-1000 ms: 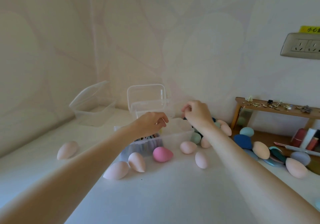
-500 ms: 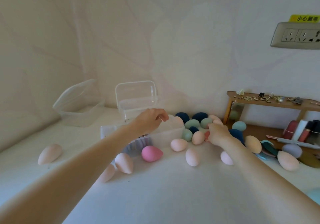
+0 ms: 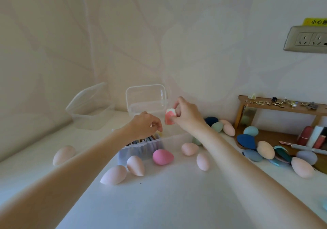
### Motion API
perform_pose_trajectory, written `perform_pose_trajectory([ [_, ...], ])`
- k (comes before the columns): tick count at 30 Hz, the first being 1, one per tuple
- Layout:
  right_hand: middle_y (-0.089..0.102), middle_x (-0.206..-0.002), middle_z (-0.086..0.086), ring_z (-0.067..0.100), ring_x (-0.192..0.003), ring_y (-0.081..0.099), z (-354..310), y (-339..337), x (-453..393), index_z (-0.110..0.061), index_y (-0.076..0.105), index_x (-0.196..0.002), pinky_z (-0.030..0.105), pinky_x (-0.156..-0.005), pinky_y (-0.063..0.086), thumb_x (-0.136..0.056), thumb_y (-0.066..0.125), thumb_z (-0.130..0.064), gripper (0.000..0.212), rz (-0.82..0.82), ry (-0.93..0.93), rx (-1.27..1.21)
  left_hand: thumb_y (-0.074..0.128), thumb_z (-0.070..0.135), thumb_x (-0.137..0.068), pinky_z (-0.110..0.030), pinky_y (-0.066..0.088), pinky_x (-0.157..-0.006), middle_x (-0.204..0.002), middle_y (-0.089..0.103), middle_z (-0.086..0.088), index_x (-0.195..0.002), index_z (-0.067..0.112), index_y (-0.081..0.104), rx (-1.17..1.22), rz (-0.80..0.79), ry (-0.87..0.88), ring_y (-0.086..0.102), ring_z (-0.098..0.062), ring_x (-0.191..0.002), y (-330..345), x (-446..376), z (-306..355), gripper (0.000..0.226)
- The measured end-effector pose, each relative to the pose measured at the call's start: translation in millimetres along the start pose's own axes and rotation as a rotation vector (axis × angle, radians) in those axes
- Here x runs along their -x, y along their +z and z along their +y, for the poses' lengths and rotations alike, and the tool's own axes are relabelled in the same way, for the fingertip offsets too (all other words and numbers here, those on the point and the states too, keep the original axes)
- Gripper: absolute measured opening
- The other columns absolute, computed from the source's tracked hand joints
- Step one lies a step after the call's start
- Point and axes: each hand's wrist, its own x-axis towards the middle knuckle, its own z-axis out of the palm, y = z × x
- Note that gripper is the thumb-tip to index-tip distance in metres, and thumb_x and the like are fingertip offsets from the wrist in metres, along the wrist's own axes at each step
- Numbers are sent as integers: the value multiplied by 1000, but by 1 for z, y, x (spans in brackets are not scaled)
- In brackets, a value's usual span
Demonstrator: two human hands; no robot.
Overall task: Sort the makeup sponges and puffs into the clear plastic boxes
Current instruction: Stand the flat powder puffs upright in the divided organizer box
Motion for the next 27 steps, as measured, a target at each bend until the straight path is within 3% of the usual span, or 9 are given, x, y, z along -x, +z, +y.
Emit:
perform_pose_trajectory([
  [2, 59, -76, 5, 26, -75, 59, -4, 16, 4, -14, 46, -94, 39, -69, 51, -84, 58, -16, 15, -61, -50, 82, 44, 7, -88, -38, 42, -97, -100, 71, -1, -97, 16, 71, -29, 13, -18, 51, -18, -89, -3, 5, -4, 30],
  [4, 59, -79, 6, 28, -76, 58, -6, 27, 8, -14, 41, -94, 38, -61, 48, -88, 52, -14, 12, -112, -112, 224, 43, 10, -89, -38, 39, -98, -97, 68, -1, -100, 18, 70, -52, -9, -19, 46, -22, -108, -5, 10, -6, 30],
  [8, 58, -94, 8, 28, -85, 52, -14, 31, 14, -10, 49, -98, 30, -51, 26, -91, 53, -15, 10, -130, -167, 443, 39, 15, -91, -36, 34, -100, -103, 67, -1, -106, 20, 66, -201, -73, -12, 44, -22, -116, -2, 7, -1, 32],
  [15, 64, -97, 11, 25, -78, 50, -18, 31, 15, -8, 67, -100, 22, -45, 23, -90, 46, -14, 24, -205, -81, 443, 37, 14, -91, -35, 32, -96, -113, 65, -2, -111, 17, 63, -284, -91, -8, 46, -24, -117, 6, 1, -1, 32],
  [17, 61, -101, 9, 25, -89, 52, -19, 33, 16, -11, 68, -104, 23, -48, 25, -92, 44, -14, 27, -226, -114, 466, 39, 13, -90, -35, 34, -96, -115, 65, -3, -110, 13, 61, -252, -65, -18, 47, -25, -117, 6, 2, -1, 30],
  [20, 56, -112, 11, 27, -109, 51, -14, 33, 13, -9, 68, -108, 29, -66, 37, -94, 42, -14, 30, -212, -135, 397, 40, 12, -90, -35, 35, -94, -112, 65, -10, -108, 9, 58, -246, -19, -23, 51, -28, -113, 3, 2, 7, 26],
  [23, 65, -104, 12, 26, -94, 60, -3, 17, 8, -8, 72, -99, 36, -80, 51, -92, 45, -13, 29, -94, -59, 187, 41, 9, -89, -35, 35, -96, -119, 63, -4, -118, 13, 55, -203, 20, 17, 50, -27, -117, 2, -4, 19, 32],
  [27, 70, -102, 8, 26, -94, 62, 30, -20, 7, -6, 71, -99, 35, -83, 52, -91, 42, -7, 30, 80, 110, 141, 40, 6, -90, -32, 34, -99, -128, 58, 1, -123, 16, 55, -163, 46, 92, 50, -22, -119, 11, -16, 37, 38],
])
